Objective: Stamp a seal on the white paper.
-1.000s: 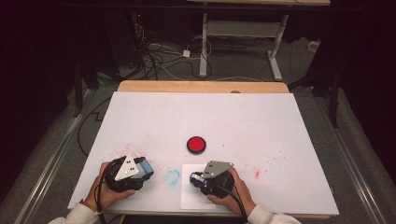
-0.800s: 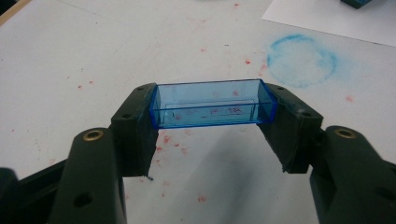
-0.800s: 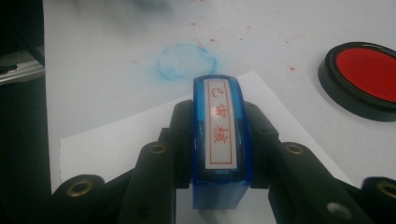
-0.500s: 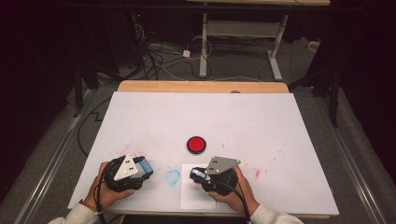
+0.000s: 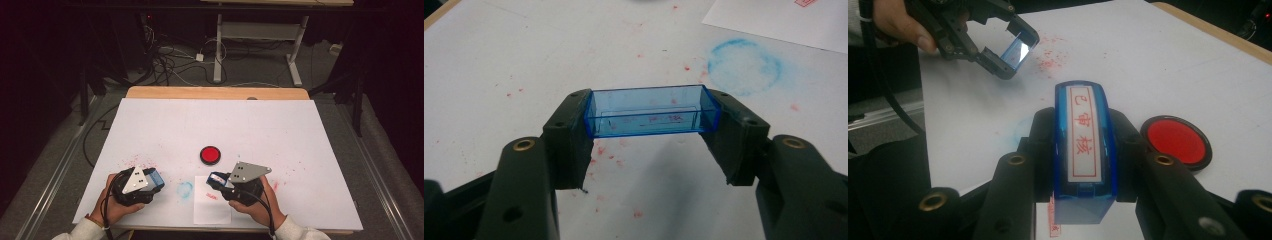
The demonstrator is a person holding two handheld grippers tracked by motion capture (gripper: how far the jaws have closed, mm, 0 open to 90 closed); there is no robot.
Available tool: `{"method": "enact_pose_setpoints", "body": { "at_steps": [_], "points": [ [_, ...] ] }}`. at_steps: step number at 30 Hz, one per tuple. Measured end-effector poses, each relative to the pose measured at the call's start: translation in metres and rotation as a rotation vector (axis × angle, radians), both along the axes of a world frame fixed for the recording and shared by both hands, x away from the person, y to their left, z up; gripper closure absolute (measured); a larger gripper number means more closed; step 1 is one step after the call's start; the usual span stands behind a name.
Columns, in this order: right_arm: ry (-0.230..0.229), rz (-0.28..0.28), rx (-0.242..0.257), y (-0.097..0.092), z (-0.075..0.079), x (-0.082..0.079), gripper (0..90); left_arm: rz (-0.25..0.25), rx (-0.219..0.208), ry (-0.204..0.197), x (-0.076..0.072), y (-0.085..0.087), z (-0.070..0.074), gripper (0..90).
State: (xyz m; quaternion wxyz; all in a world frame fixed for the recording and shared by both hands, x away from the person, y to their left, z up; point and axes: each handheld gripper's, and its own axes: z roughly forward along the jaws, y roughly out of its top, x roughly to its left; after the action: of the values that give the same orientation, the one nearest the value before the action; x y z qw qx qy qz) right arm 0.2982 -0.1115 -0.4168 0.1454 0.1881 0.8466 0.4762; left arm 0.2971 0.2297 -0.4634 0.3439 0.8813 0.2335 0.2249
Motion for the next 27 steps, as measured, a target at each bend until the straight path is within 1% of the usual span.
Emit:
{"method": "enact_pose_setpoints", "body": {
  "at_steps": [4, 8, 14, 19, 21, 23, 27],
  "points": [
    [0.003, -0.013, -0.001, -0.004, 0.0, 0.004, 69.7, -0.004, 0.0, 0.002, 0.0, 0.0, 0.0, 39.1],
    [-0.004, -0.031, 0.011, -0.011, 0.003, 0.008, 69.7, -0.002, -0.009, 0.004, -0.001, 0.0, 0.0, 39.1],
    [-0.004, -0.072, 0.038, -0.025, 0.007, 0.018, 69.7, 0.005, -0.018, 0.01, 0.0, 0.002, 0.0, 39.0],
    [-0.012, -0.105, 0.063, -0.036, 0.013, 0.025, 69.7, 0.008, -0.018, 0.018, 0.002, 0.002, -0.003, 39.1],
    [-0.015, -0.115, 0.075, -0.039, 0.016, 0.027, 69.7, 0.013, -0.025, 0.02, 0.003, 0.002, -0.003, 39.1],
    [-0.022, -0.121, 0.083, -0.042, 0.018, 0.029, 69.7, 0.013, -0.029, 0.02, 0.003, 0.002, -0.002, 39.1],
    [-0.024, -0.139, 0.088, -0.046, 0.02, 0.03, 69.7, 0.007, -0.032, 0.012, 0.003, 0.0, -0.002, 39.0]
  ]
}}
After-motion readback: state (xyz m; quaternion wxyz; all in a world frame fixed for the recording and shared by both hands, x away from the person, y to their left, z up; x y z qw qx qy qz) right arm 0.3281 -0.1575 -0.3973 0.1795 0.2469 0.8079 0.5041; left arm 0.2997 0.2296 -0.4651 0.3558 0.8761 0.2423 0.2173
